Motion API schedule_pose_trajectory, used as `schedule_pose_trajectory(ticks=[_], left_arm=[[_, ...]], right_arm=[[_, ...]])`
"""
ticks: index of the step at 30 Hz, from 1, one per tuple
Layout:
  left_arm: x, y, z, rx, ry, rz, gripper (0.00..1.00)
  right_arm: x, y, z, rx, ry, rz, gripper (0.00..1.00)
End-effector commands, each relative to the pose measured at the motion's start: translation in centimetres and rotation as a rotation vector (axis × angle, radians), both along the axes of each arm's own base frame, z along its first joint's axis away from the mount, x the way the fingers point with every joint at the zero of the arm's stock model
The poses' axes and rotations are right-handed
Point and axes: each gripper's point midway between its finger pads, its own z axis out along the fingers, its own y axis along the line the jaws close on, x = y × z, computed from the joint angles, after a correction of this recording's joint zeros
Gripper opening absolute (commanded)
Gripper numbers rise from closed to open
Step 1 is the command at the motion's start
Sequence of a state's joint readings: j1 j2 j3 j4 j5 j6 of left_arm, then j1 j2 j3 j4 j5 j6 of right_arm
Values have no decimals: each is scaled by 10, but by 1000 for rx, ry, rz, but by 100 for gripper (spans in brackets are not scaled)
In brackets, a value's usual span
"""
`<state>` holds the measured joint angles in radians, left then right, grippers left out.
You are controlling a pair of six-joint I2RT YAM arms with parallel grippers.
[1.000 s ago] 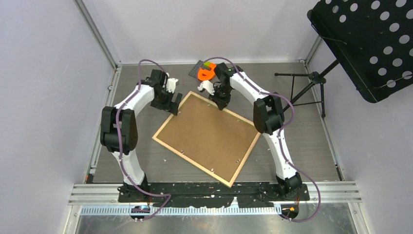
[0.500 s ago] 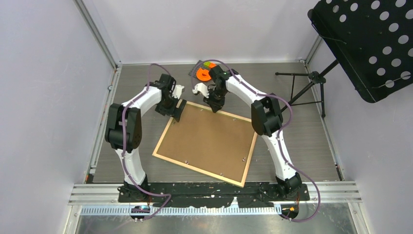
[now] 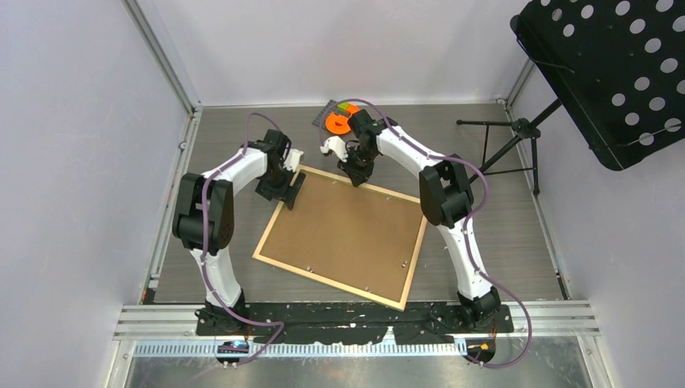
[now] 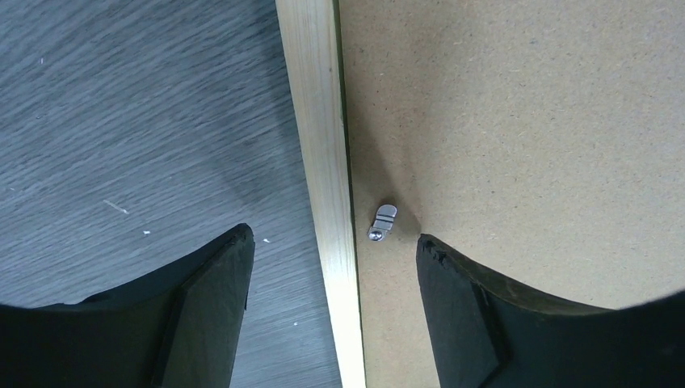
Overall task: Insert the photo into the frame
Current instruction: Install the photo frame at the center of the board.
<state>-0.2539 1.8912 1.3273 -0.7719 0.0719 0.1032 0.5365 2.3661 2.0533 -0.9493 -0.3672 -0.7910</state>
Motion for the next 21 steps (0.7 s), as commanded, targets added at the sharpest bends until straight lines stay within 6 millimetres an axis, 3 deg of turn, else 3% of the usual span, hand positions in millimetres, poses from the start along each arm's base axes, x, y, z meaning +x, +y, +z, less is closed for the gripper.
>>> schedule_pose_trajectory(ticks=[1, 10, 21], left_arm=[[13, -1, 16, -8, -51, 23, 72], [22, -2, 17, 5, -96, 43, 61], [27, -8, 17, 40, -141, 35, 61]], right_arm=[[10, 7, 29, 41, -91, -1, 6], [9, 6, 27, 42, -84, 1, 6], [7, 6, 26, 44, -82, 2, 6]])
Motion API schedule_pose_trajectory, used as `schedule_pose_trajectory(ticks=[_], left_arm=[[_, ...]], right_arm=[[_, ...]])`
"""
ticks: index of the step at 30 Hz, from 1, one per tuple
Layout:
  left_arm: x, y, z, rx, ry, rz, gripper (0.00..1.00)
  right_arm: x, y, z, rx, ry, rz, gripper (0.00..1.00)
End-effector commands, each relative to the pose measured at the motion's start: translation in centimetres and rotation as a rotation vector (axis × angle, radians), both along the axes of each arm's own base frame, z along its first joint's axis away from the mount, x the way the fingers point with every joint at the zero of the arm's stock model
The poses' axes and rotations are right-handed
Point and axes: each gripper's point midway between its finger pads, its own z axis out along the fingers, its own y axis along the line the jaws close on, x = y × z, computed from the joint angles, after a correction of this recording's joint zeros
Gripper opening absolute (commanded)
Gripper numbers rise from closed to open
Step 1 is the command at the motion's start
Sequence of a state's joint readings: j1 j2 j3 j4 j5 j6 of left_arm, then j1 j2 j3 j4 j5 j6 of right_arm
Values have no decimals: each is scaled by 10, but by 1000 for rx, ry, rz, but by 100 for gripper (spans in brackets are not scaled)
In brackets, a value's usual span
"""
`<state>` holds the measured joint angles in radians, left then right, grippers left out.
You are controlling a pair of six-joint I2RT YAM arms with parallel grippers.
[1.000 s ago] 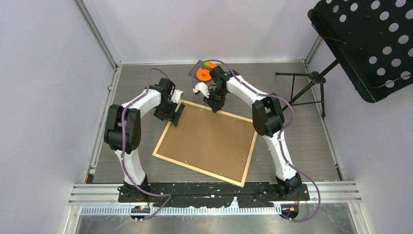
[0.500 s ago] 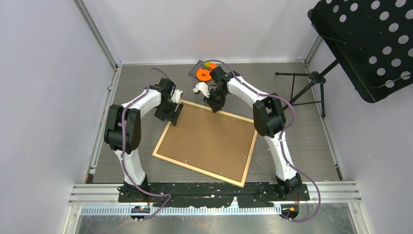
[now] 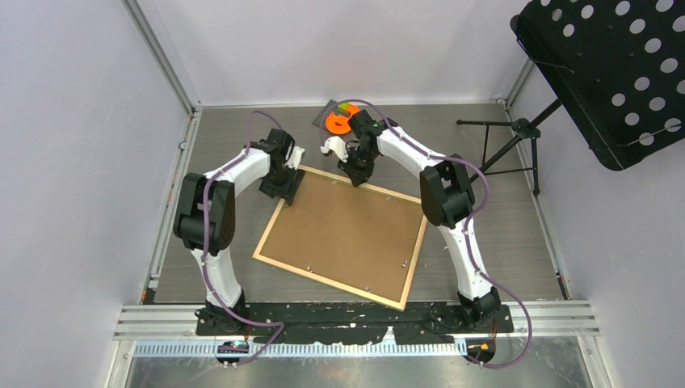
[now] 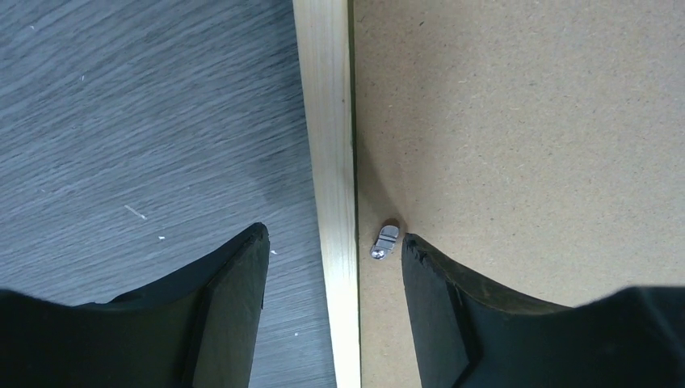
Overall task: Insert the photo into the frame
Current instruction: Install the photo frame at the center of the board.
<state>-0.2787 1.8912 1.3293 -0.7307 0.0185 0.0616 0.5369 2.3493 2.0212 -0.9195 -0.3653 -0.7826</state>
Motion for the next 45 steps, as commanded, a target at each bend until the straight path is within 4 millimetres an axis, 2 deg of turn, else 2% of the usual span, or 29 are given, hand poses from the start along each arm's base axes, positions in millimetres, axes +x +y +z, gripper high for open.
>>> schedule_pose_trajectory(ticks=[1, 9, 32, 38, 45], left_arm=[[17, -5, 16, 19, -95, 0, 61], [18, -9, 16, 30, -113, -12, 56], [18, -10, 16, 24, -117, -18, 34], [19, -9, 16, 30, -120, -19, 31], [20, -7, 16, 46, -127, -21, 22]], right_arm=[[7, 6, 26, 37, -73, 9, 6], [6, 5, 26, 37, -72, 9, 6], [4, 4, 25, 35, -71, 5, 6], [4, 4, 25, 35, -69, 6, 6], [4, 4, 23, 35, -69, 6, 6]])
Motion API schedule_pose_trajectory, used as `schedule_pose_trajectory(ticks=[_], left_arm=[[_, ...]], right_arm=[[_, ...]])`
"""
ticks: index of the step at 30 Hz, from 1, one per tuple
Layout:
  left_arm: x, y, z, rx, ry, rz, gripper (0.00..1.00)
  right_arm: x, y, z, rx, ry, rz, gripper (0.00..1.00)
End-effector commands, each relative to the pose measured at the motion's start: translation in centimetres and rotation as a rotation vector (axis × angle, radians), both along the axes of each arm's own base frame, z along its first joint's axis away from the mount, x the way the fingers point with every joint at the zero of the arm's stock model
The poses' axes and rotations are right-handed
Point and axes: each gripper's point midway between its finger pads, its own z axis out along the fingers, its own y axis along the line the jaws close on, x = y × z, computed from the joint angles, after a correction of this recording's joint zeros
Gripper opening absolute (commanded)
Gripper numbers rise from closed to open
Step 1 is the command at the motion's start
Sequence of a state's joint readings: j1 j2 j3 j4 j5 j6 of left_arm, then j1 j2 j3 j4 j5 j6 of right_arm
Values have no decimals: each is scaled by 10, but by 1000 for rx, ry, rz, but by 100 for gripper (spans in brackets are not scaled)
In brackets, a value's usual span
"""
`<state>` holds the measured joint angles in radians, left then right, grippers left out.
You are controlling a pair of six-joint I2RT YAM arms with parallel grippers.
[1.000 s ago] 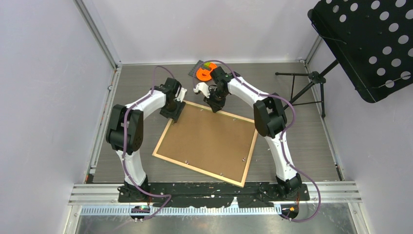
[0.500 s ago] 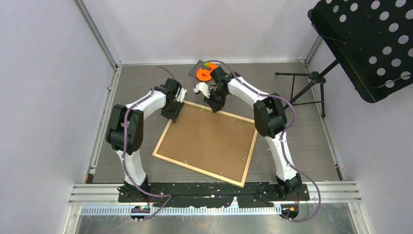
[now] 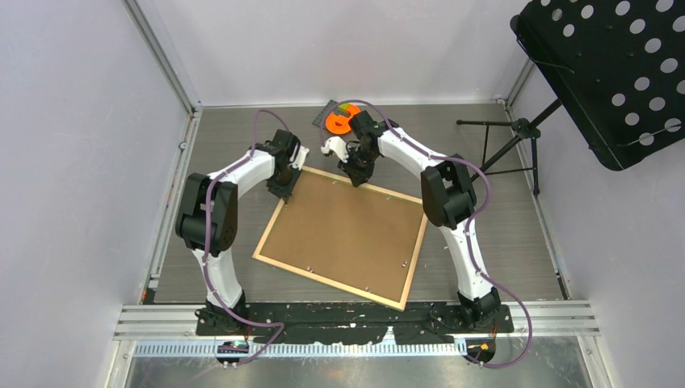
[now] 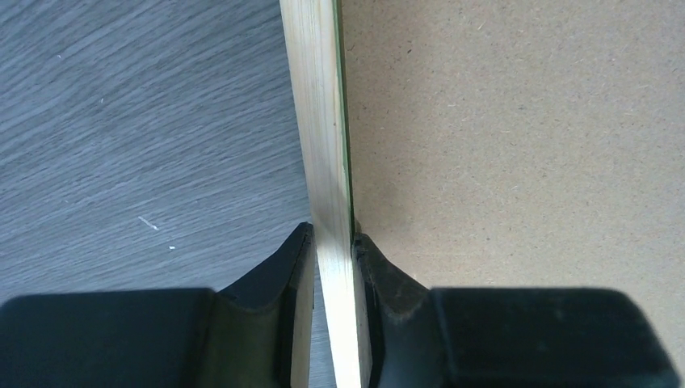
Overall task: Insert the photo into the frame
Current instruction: Install the photo frame at the center of the board.
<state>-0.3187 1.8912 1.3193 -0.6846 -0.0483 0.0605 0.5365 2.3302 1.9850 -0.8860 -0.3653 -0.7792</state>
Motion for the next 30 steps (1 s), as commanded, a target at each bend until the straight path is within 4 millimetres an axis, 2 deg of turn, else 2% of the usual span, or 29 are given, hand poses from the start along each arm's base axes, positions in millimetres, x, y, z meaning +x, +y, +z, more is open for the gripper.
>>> schedule_pose_trajectory(ticks=[1, 12, 15, 17, 22, 24, 30], left_arm=[[14, -1, 17, -4, -76, -5, 21], [17, 0, 18, 5, -85, -6, 11], [18, -1, 21, -4, -93, -2, 11], [16, -4, 23, -24, -96, 0, 16], [14, -9, 25, -59, -86, 10, 39], [14, -10, 26, -62, -90, 14, 44], [16, -10, 27, -61, -95, 14, 49]], right_arm=[[4, 3, 23, 25, -57, 9, 6], [4, 4, 24, 25, -60, 9, 6], [4, 4, 24, 23, -61, 9, 6], [4, 3, 23, 22, -59, 8, 6], [4, 3, 22, 19, -59, 7, 6], [4, 2, 21, 18, -57, 7, 6], [3, 1, 19, 12, -53, 8, 6]])
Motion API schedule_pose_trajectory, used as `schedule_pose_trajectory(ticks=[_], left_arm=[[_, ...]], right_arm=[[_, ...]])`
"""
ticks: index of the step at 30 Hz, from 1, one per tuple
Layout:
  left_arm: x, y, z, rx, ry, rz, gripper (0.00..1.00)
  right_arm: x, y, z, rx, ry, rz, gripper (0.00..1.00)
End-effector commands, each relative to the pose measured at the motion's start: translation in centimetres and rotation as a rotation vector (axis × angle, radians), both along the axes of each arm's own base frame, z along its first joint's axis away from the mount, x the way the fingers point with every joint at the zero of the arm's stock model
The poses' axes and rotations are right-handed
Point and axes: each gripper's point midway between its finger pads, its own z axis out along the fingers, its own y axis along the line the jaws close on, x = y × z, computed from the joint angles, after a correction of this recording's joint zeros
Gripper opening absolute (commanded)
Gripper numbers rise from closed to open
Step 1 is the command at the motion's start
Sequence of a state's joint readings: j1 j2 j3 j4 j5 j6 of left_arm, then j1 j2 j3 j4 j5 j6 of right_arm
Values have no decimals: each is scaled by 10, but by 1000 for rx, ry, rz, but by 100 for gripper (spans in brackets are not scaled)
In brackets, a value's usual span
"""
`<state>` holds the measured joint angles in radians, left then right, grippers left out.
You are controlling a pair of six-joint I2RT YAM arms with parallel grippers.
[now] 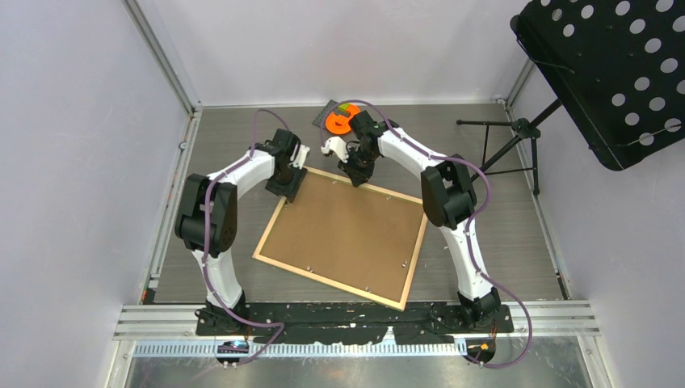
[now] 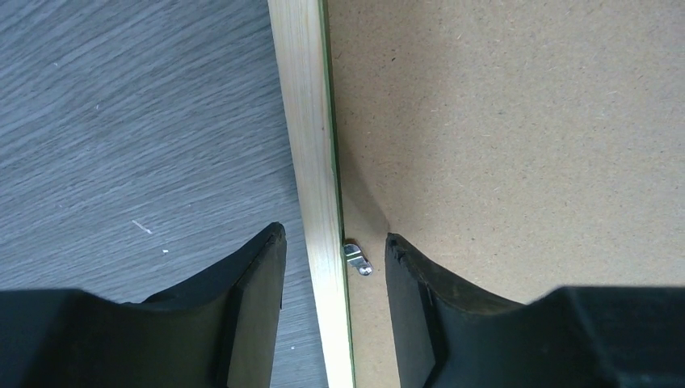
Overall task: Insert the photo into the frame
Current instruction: Install the photo frame at the center of the board.
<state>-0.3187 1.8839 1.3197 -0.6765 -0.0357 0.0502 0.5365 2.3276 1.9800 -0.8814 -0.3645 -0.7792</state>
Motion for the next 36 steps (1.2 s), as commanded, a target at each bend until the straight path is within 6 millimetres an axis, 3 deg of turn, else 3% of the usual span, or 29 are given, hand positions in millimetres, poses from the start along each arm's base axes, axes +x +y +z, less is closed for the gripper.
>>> schedule_pose_trajectory(ticks=[1, 23, 27, 31, 36], left_arm=[[14, -6, 22, -35, -82, 8, 49], [1, 13, 12, 49, -68, -2, 38], [5, 15, 12, 66, -83, -4, 32], [7, 17, 12, 76, -94, -5, 20], [7, 18, 12, 85, -102, -7, 16]], right_arm=[[3, 2, 18, 11, -50, 8, 6], [-1, 0, 15, 9, -49, 12, 6], [-1, 0, 16, 15, -48, 12, 6], [-2, 0, 16, 12, -46, 11, 6], [-2, -1, 16, 11, -46, 12, 6]])
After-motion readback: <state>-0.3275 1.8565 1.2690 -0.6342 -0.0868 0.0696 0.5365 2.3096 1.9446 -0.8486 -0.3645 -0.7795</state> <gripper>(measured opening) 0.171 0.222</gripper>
